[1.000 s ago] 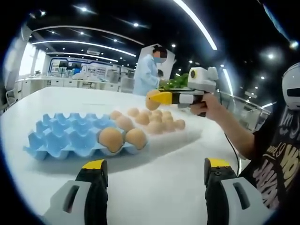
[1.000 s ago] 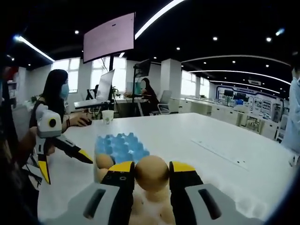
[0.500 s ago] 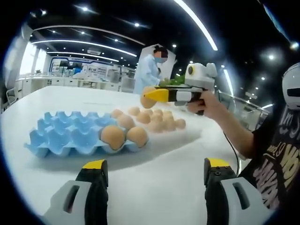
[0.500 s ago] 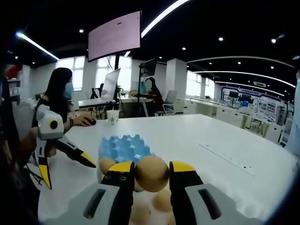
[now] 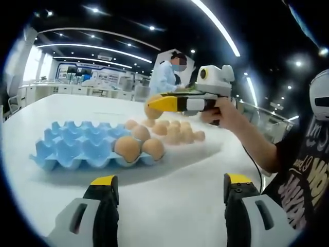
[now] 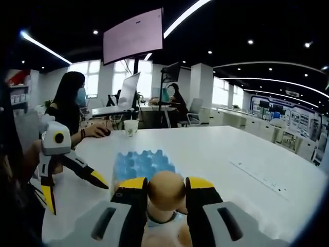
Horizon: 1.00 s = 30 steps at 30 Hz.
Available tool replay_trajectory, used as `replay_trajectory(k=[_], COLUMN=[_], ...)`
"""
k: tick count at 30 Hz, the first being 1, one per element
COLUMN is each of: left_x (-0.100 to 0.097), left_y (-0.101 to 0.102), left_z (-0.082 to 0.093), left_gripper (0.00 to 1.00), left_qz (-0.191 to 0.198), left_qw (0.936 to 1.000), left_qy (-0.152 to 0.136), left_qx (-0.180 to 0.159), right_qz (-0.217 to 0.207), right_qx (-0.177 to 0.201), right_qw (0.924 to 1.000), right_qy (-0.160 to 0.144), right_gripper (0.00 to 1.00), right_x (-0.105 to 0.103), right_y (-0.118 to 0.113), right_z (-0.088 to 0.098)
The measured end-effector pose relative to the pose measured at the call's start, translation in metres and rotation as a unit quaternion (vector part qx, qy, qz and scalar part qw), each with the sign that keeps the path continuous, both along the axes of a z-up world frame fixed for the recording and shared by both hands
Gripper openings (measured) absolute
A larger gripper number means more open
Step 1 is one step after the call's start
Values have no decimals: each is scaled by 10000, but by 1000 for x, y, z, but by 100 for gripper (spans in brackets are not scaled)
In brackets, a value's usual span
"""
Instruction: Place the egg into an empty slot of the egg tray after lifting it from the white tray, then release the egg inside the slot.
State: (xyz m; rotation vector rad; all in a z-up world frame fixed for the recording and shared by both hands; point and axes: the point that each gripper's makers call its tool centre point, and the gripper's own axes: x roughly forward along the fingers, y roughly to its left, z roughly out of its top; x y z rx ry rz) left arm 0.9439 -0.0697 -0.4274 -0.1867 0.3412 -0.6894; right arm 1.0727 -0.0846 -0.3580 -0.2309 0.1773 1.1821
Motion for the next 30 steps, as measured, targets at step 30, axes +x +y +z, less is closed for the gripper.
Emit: replay_trajectory(k=[30], left_x=[2], left_y=[7], left_z=[-4], left_gripper=[85], left_qz=[47], left_qw=[10000], left_qy=[33], left_qx=[-52], right_qz=[398], right_qx=[-245], right_qw=[9985], right_qy=[275], right_gripper=[30], right_x=[-11], right_y=[53], right_z=[-32])
